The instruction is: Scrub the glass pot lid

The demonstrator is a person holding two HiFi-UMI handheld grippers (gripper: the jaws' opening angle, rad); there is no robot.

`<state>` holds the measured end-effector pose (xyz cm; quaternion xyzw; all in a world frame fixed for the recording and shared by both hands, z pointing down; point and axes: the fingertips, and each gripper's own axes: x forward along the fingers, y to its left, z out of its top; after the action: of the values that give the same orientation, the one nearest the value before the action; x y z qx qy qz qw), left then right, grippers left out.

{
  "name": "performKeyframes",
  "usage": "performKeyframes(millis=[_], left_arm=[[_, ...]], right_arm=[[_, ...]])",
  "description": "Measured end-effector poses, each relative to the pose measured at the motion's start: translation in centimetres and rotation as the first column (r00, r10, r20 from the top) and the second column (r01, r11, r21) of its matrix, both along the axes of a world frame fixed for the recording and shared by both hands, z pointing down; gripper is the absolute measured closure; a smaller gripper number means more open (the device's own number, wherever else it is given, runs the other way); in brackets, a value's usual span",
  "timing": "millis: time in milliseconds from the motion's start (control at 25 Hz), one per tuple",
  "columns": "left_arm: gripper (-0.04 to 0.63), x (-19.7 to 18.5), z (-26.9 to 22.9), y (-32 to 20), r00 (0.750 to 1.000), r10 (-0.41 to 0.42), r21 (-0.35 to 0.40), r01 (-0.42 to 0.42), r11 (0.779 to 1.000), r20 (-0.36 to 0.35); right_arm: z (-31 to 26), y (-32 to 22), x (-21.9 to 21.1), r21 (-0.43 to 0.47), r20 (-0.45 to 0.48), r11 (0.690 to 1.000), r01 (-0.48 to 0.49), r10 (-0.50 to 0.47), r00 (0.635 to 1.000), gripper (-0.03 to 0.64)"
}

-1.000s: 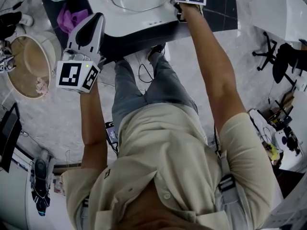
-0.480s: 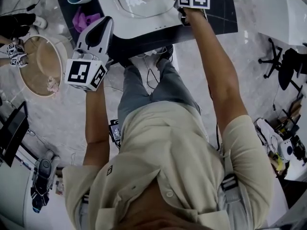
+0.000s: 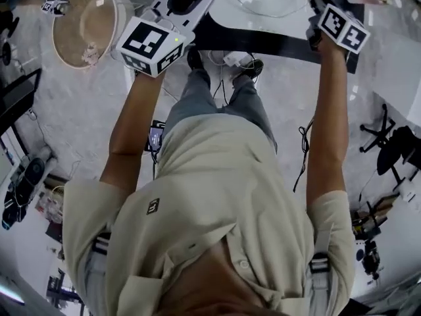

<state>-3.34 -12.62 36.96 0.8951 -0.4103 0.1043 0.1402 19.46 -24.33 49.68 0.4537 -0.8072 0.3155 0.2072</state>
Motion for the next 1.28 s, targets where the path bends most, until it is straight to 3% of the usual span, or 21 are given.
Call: performKeyframes(millis=[280,560,960,1120,1280], left_arm=[[0.58,-3.1,-3.8,2.3,0.999,-0.017,0.035,0.015,0.999,0.034],[0.579,-5.0,-7.6,4.6,0.999,-0.034,0.089,0.031,0.996,0.038],[0.579,-3.9,-13.0,6.5,1.0,0.018,0.183,-0.022,0.983,0.023],[0.579,-3.5,-15.3,7.6,0.999,0.038,0.224,-0.043,0.974,0.029],[0.578,-2.3,-16.0,8.4,0.998,0.06,0.226,-0.066,0.972,0.03]], right_arm=[[-11.0,3.7,-1.1,0.187,0.027,0.982,0.036,-0.042,0.999,0.574],[-19.1,8.3,-3.5,0.342,0.013,0.935,0.094,-0.105,0.994,0.574],[-28.2,14.3,-5.5,0.497,0.01,0.86,0.114,-0.137,0.99,0.574],[-31.1,16.9,-5.8,0.556,-0.051,0.818,0.145,-0.141,0.989,0.577],[-32.8,18.3,-4.8,0.578,-0.07,0.802,0.149,-0.133,0.989,0.577]])
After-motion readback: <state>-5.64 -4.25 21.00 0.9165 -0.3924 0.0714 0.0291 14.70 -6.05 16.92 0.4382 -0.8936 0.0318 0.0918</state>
